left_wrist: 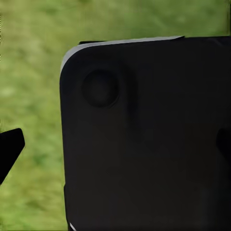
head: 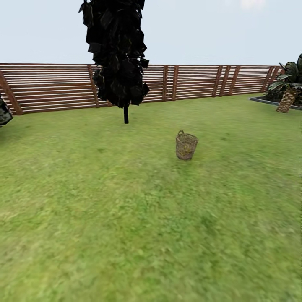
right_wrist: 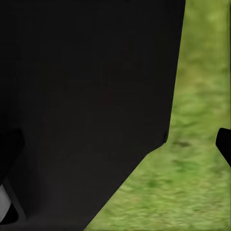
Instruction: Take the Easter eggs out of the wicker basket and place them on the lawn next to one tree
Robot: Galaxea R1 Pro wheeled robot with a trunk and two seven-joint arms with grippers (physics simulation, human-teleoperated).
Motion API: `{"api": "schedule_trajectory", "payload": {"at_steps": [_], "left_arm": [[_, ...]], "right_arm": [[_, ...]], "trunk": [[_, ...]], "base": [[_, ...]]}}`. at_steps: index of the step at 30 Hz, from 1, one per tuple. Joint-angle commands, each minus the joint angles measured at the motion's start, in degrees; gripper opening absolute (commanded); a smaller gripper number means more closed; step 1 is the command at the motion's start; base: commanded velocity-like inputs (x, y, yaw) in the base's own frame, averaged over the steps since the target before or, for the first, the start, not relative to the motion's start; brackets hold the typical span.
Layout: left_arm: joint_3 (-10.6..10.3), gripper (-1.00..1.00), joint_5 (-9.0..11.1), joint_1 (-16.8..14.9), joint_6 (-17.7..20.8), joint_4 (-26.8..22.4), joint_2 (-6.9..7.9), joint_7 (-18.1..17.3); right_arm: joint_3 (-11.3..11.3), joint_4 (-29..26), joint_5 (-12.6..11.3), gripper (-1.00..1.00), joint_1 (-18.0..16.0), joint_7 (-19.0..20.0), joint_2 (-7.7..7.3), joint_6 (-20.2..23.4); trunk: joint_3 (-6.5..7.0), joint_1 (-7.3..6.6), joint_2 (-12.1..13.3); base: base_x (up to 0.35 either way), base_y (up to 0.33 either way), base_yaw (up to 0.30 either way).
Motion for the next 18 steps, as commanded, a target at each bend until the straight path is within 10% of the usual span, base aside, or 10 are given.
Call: {"api": "schedule_trajectory", "payload": {"at_steps": [1, 18], "left_arm": [[0.0, 1.00, 0.0, 0.0, -0.2, 0.0, 0.02, -0.2], [0.0, 1.00, 0.0, 0.0, -0.2, 0.0, 0.02, -0.2]], "right_arm": [[0.0, 0.0, 0.0, 1.00, 0.0, -0.1, 0.02, -0.2], [0.0, 0.0, 0.0, 1.00, 0.0, -0.1, 0.02, -0.2]], "trunk": [[-0.04, 0.03, 0.0], [-0.04, 0.03, 0.0]], "base": [[0.338, 0.000, -0.089], [0.338, 0.000, -0.065]]}}
